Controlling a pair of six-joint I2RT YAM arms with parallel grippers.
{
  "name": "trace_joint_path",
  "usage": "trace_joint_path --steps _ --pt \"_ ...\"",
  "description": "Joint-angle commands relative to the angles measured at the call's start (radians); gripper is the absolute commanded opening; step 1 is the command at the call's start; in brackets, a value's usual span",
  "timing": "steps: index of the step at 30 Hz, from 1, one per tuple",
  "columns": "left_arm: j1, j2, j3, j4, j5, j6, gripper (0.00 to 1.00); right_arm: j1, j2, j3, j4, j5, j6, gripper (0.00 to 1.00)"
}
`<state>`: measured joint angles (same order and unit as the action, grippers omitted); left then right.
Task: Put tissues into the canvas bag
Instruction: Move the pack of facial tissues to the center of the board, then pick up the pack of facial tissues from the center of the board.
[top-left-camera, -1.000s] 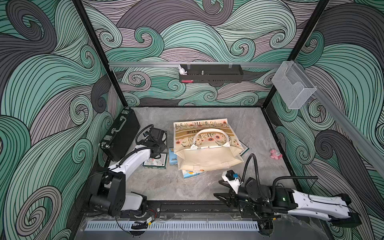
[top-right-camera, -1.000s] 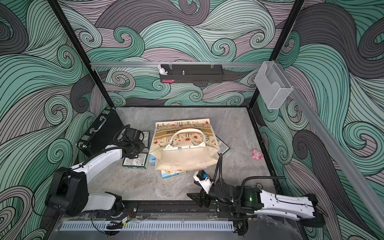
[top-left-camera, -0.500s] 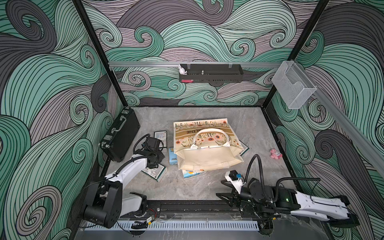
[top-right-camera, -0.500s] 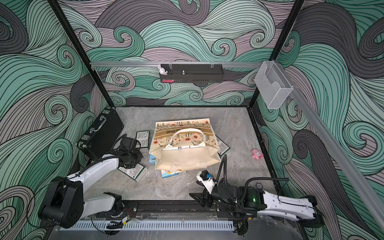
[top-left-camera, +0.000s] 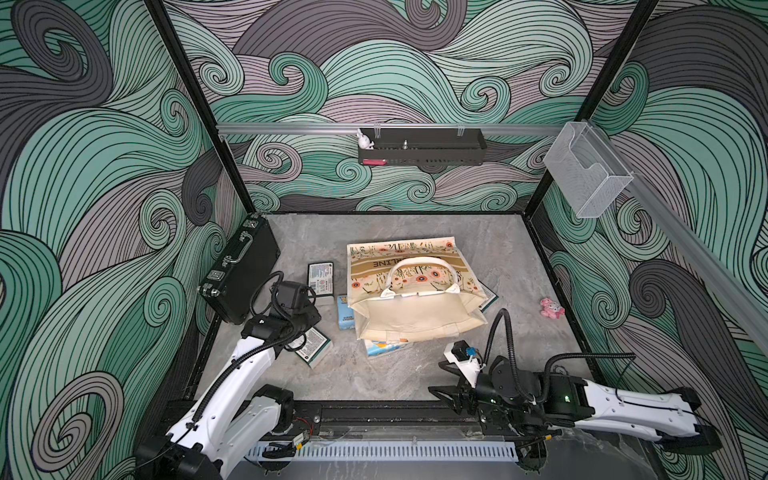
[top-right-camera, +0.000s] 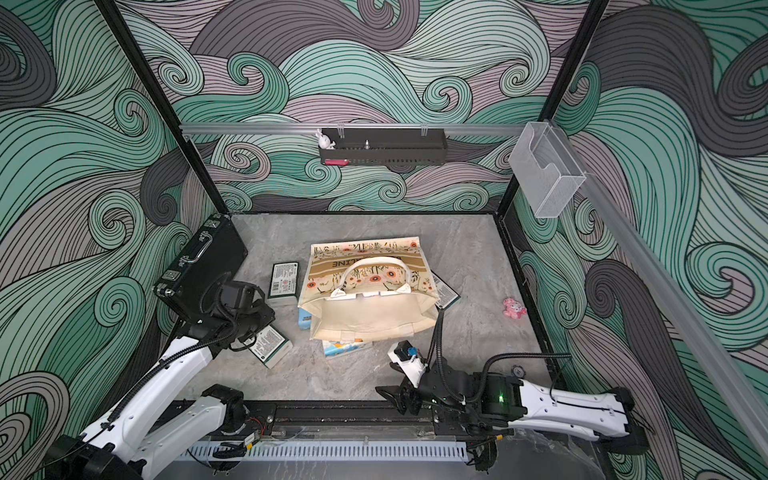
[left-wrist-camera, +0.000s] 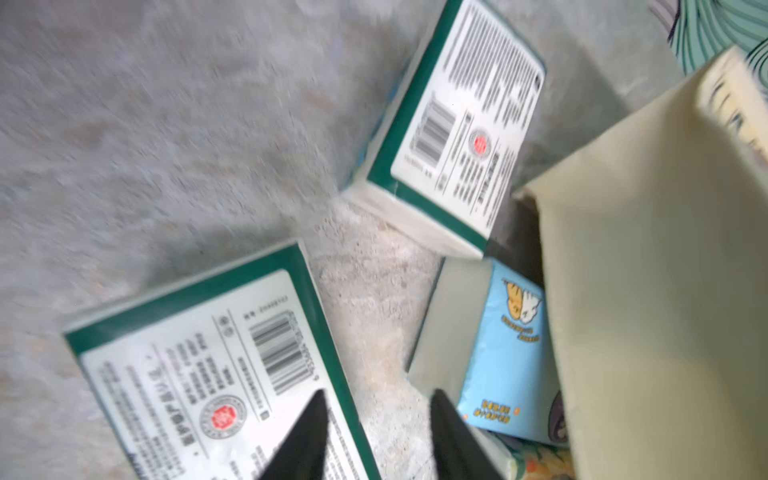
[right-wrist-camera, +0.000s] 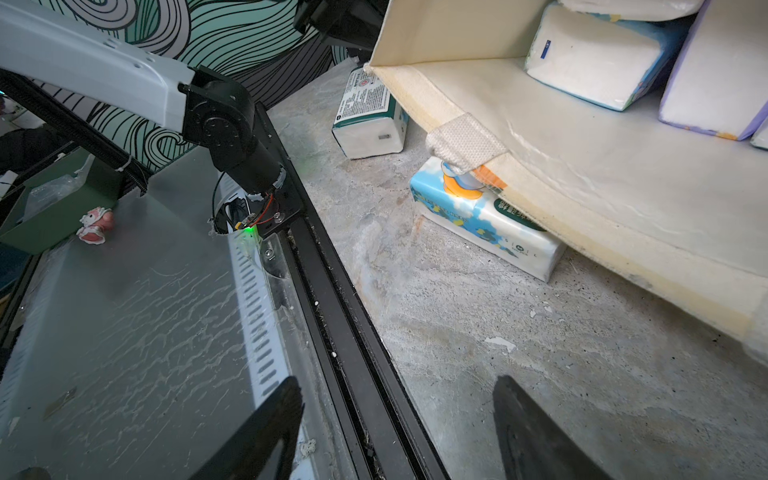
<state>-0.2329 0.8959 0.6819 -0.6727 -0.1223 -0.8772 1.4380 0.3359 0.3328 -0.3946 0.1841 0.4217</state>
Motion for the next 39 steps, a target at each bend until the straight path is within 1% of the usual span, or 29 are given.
trace_joint_path --steps 1,5,7,10,12,15,18,20,23,25,29,34,36,38,39 --pt "0.044 0.016 0.059 -0.136 -0.097 0.029 0.99 0.002 -0.016 -0.006 0.02 0.012 0.006 0.73" --pt "0.128 0.071 0.081 -0.167 -0.109 0.006 0.99 0.002 -0.041 -0.011 0.006 0.015 0.001 0.73" --pt "0.164 0.135 0.104 -0.199 -0.115 -0.015 0.98 0.002 -0.056 -0.009 -0.005 0.017 -0.002 0.73" --pt "0.204 0.234 0.136 -0.214 -0.088 -0.029 0.98 0.002 -0.078 -0.014 -0.015 0.023 -0.009 0.73" --pt "0.216 0.26 0.133 -0.194 -0.078 -0.031 0.99 0.002 -0.094 -0.018 -0.02 0.026 -0.011 0.73" --pt "0.219 0.282 0.127 -0.156 -0.092 -0.032 0.99 0.002 -0.119 -0.024 -0.023 0.028 -0.011 0.74" --pt "0.219 0.323 0.122 -0.1 -0.049 -0.013 0.99 0.002 -0.14 -0.032 -0.035 0.031 -0.011 0.74" --pt "0.22 0.373 0.128 -0.106 -0.015 -0.017 0.99 0.002 -0.156 -0.037 -0.048 0.035 -0.011 0.74" --pt "0.218 0.467 0.143 -0.135 0.017 -0.06 0.99 0.002 -0.181 -0.041 -0.06 0.038 -0.01 0.74" --pt "0.217 0.512 0.135 -0.119 0.032 -0.076 0.99 0.002 -0.194 -0.044 -0.068 0.038 -0.004 0.74" --pt "0.211 0.518 0.075 -0.055 0.085 -0.101 0.99 0.001 -0.214 -0.049 -0.087 0.04 0.006 0.74" --pt "0.17 0.443 0.029 -0.081 0.107 -0.14 0.97 0.002 -0.215 -0.055 -0.087 0.046 0.008 0.74" --pt "0.148 0.401 0.013 -0.109 0.116 -0.164 0.93 0.001 -0.201 -0.062 -0.072 0.051 0.008 0.74" --pt "0.123 0.353 -0.007 -0.125 0.129 -0.188 0.84 0.002 -0.176 -0.069 -0.042 0.048 0.013 0.74" --pt "0.115 0.334 -0.016 -0.132 0.134 -0.199 0.81 0.002 -0.164 -0.068 -0.028 0.045 0.013 0.74"
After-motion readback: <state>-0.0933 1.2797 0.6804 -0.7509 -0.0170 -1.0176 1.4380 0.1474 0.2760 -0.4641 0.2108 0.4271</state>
